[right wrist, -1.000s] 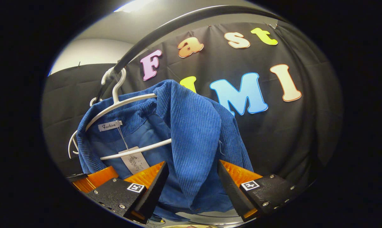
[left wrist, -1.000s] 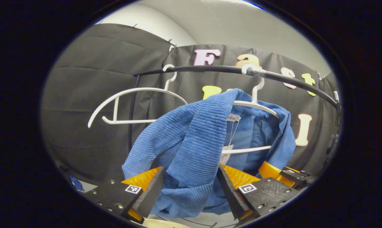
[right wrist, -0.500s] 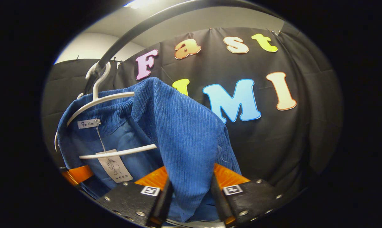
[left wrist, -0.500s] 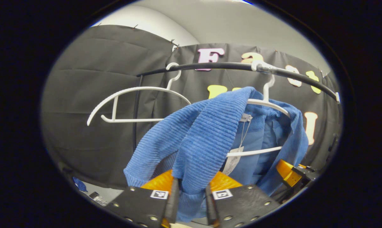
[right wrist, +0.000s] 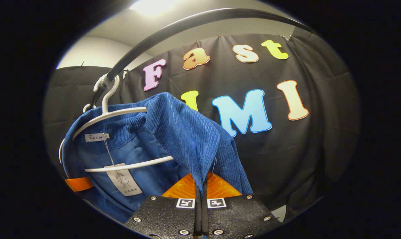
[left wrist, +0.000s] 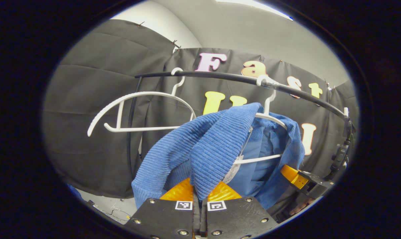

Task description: Grasp the clothes on the hanger with both hands and then place them into the laundry hamper below.

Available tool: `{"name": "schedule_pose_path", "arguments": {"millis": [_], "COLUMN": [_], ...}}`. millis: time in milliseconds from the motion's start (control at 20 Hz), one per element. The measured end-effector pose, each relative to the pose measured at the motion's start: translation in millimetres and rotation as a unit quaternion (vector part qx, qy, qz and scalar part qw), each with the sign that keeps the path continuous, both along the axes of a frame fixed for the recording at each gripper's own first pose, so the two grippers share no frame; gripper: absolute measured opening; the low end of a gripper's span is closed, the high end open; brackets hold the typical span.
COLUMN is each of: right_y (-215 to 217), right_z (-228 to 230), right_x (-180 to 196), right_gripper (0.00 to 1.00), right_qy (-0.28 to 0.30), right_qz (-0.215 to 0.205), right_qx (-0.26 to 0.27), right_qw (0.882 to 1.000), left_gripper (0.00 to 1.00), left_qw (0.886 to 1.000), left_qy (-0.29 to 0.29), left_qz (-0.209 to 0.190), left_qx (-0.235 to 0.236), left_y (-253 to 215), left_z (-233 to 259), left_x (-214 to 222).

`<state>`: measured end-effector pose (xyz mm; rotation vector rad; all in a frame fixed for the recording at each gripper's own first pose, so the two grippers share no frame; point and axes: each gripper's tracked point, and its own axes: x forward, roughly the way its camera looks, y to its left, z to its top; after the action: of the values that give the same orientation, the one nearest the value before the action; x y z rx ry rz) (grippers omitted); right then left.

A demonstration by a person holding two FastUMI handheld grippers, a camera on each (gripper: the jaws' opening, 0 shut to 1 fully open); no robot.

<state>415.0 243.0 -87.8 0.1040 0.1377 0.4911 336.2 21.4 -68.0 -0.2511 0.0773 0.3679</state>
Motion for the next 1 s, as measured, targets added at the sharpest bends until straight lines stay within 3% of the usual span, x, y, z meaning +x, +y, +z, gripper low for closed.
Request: {"name": "schedule_pose_path", "arguments": {"millis": [300,650,1000], "right_y": [-27.7,-32.5,-41.8], "right_z": [20.9,32.2,48.1], "right_x": [13.6,29.7,52.9], "right_gripper": [0.0,0.0,0.0], "right_qy": [-0.02,-0.044,-0.075], "right_qz": [-0.055,-0.085,-0.125], "right_qx": [0.018,0.024,0.043], "right_qw": [0.998,0.995,0.988], "left_gripper": [0.02,0.01,0.0], "left_qw": [1.0,0.999,0.993], "left_qy": [-0.014,-0.024,-0.016], "left_qz": [-0.024,-0.024,-0.026], "left_qx": [0.014,0.037,0.111], "left_y": [12.4,40.0,69.0], "left_z": [29.5,55.5,80.5], "left_x": [-19.5,-26.9,-22.9]}}
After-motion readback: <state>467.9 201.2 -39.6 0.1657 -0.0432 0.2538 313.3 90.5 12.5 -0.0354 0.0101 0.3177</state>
